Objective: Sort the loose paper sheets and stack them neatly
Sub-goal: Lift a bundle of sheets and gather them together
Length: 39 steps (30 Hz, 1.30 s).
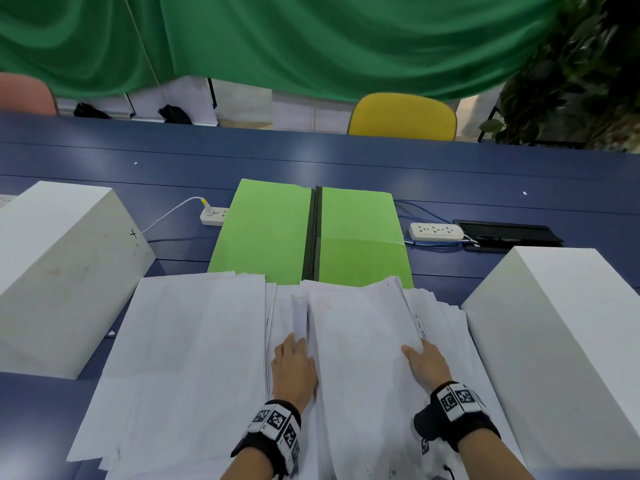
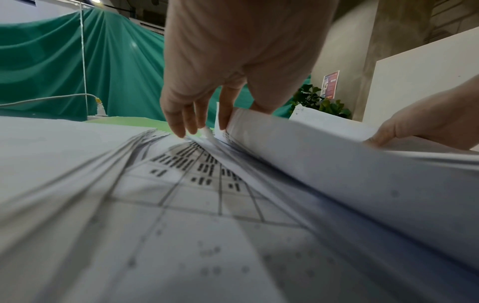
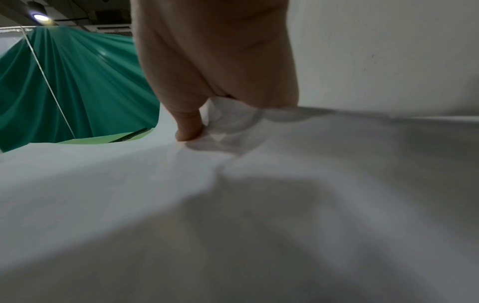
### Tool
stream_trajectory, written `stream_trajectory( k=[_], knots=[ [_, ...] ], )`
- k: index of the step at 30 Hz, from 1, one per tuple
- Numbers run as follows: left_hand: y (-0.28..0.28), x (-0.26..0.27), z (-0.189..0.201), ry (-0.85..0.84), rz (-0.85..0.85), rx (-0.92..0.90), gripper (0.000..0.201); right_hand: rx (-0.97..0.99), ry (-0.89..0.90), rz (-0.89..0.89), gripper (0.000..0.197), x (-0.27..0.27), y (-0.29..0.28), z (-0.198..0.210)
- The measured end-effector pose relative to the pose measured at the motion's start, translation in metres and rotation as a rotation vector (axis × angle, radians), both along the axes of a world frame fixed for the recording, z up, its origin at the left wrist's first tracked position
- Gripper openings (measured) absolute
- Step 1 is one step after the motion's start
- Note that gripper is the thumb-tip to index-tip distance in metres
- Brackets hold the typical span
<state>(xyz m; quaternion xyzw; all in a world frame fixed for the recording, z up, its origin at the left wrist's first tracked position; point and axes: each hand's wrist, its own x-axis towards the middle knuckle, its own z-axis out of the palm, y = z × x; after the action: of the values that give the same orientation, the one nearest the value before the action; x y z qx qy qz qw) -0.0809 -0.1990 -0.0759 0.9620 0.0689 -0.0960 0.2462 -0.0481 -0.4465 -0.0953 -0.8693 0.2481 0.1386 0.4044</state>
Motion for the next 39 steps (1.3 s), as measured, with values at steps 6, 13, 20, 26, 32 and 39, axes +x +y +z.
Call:
stream_trajectory(
  k=[6,13,20,26,32,39],
  knots=[
    [0.006,-0.001,0.003,0.086,0.22,-0.532,0.058,0.048,0.005,-0.03,0.042,-0.001,0.001,0.006],
    [-0.004,0.0,0.004,0.139,0.315,-0.745,0.063,0.215,-0.003,-0.035,0.037,-0.006,0.023,0.0],
    [-0.012,0.011,0.033,0.073,0.05,-0.785,0.088,0.218,-0.1,-0.055,0.032,-0.007,0.034,0.0],
    [-0.01,0.016,0.045,-0.079,0.005,-0.644,0.061,0.24,-0.203,-0.142,0.027,-0.007,0.03,-0.003],
    [0.002,0.023,0.099,-0.332,-0.144,-0.822,0.04,0.876,-0.257,-0.112,0.071,0.009,0.017,0.047],
    [0.002,0.028,0.136,-0.738,-0.026,-0.735,0.04,0.7,-0.622,-0.004,0.013,0.019,0.049,0.155]
  ],
)
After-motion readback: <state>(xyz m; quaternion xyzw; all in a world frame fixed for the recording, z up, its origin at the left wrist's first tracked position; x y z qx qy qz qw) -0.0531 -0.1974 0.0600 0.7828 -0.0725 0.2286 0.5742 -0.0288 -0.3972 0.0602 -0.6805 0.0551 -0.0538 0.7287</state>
